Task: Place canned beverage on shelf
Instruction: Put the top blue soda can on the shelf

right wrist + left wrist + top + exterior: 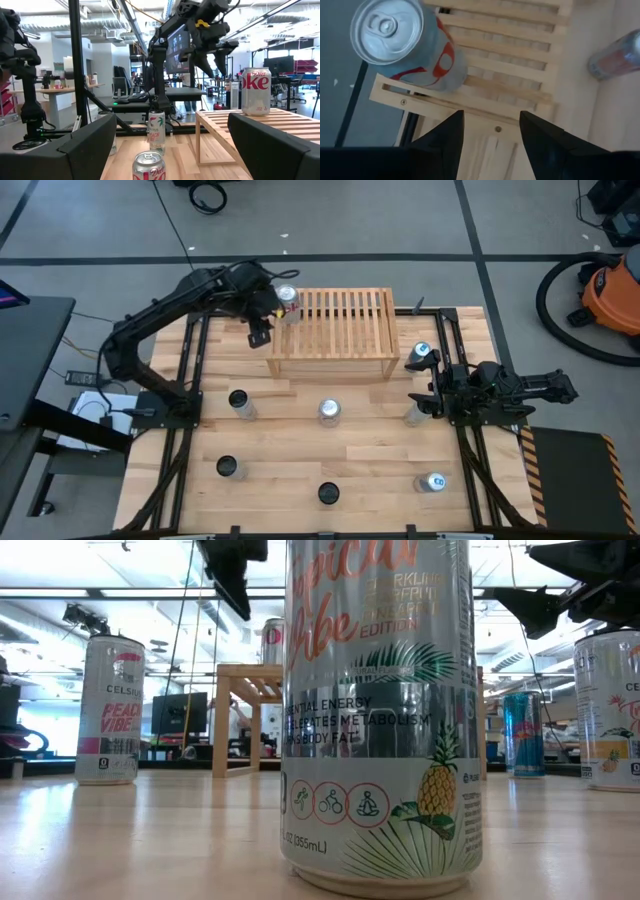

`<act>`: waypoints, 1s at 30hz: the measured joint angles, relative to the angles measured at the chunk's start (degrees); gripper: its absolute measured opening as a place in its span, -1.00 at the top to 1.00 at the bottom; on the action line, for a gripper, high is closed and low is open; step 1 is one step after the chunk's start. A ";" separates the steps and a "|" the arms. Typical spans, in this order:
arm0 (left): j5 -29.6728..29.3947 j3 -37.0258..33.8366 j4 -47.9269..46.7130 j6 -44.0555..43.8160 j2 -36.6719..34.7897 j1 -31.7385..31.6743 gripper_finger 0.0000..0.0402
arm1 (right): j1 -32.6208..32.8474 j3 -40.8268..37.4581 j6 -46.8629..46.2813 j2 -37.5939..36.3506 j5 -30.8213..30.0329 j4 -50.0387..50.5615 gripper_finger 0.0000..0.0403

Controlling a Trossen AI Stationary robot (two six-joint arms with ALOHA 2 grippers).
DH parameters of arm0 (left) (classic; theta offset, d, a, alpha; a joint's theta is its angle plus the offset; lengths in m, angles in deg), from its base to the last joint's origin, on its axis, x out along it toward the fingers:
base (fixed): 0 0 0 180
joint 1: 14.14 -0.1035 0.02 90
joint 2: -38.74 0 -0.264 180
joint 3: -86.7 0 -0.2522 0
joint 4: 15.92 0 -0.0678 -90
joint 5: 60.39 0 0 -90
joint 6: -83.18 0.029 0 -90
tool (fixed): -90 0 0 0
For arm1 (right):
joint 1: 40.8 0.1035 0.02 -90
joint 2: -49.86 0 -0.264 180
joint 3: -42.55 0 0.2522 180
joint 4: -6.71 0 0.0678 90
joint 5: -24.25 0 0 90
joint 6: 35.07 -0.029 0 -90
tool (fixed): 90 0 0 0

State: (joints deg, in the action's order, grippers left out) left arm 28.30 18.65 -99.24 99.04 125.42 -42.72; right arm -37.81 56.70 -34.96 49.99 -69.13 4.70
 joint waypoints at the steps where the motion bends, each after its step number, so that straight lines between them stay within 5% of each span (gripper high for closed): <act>1: -0.01 0.00 -0.09 -0.75 -0.45 0.37 0.04 | 0.00 0.00 -0.01 0.01 0.00 0.02 -0.95; 11: 0.19 0.02 -1.00 -2.09 -2.64 6.35 0.04 | 0.04 -0.02 -0.14 0.00 6.43 0.04 -0.95; 24: 0.01 0.00 -5.75 -10.49 -6.93 9.69 0.04 | 0.00 -0.01 5.74 0.00 1.10 -4.70 -0.95; 30: 0.01 0.00 -5.33 -12.65 -7.13 9.73 0.04 | 0.00 -0.01 -8.01 0.05 1.65 -5.79 -0.95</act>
State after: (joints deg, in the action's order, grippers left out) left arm 28.31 18.65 -104.58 86.39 118.29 -32.99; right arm -37.81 56.69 -42.97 50.04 -67.48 -1.09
